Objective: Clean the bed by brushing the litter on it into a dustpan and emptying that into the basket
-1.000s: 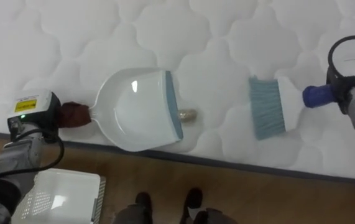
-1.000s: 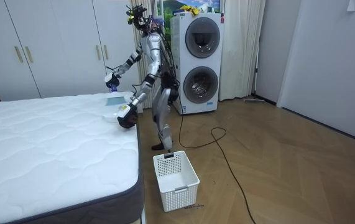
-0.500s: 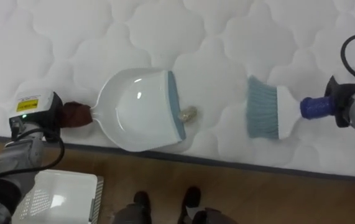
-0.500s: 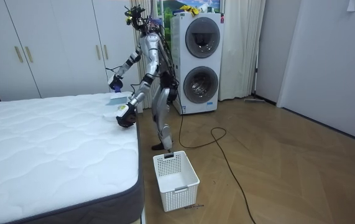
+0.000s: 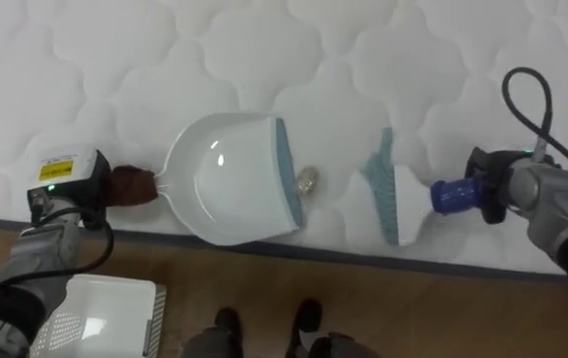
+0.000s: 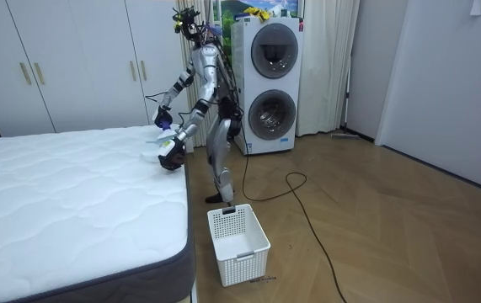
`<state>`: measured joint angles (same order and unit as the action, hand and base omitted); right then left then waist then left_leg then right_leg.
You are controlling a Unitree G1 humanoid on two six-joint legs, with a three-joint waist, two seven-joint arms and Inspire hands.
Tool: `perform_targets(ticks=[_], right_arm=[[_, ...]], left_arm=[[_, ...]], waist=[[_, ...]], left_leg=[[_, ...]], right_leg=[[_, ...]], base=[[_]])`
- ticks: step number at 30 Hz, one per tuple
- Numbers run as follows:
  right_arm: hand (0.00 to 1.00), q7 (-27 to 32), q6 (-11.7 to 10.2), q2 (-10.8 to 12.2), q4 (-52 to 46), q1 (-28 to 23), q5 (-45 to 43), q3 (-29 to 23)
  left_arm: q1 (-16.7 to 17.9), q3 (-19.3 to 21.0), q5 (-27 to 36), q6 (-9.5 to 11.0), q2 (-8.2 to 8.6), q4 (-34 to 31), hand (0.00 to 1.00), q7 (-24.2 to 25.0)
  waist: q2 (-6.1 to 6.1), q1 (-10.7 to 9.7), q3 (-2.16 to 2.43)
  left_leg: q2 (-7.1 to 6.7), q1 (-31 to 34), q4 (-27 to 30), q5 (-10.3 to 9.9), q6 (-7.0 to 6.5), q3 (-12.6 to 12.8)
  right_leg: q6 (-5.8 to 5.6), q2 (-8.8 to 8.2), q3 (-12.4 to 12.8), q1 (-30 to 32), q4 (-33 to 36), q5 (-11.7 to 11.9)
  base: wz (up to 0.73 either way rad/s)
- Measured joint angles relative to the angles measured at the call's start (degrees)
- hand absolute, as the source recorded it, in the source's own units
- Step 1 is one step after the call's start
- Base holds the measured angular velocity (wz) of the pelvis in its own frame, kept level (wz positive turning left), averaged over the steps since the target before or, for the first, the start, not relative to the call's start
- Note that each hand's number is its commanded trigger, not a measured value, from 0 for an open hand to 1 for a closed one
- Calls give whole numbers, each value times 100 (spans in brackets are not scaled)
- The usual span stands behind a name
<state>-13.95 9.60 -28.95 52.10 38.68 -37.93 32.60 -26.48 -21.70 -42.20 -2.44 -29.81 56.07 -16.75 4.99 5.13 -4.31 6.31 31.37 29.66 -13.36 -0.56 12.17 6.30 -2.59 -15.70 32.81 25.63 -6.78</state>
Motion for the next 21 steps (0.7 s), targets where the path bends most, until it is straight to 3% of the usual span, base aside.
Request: perform_targets(ticks=[4,15,21], right_arm=[[100,-65,-153,91,-294,-55,-57,1],[100,-143,-206,432,-1021,-199,-305,0],[100,-173,-215,544,-1040,-226,-290,0]], left_arm=[[9,0,-10,30,1,1,100,0],[43,7,-108,-3,18,-4,100,-4],[71,9,-132,-64,107,-5,100,-5]], waist=[[-22,15,5],[-64,21,21],[-111,61,49]], left_leg=[[-6,5,22,15,17,-24],[-10,32,102,36,14,-53],[-25,28,100,39,11,-61]], right_leg=[[8,0,-9,6,-1,2],[11,-6,-19,7,15,-2],[15,-25,-26,12,51,-5]], base=[[0],[0],[0]])
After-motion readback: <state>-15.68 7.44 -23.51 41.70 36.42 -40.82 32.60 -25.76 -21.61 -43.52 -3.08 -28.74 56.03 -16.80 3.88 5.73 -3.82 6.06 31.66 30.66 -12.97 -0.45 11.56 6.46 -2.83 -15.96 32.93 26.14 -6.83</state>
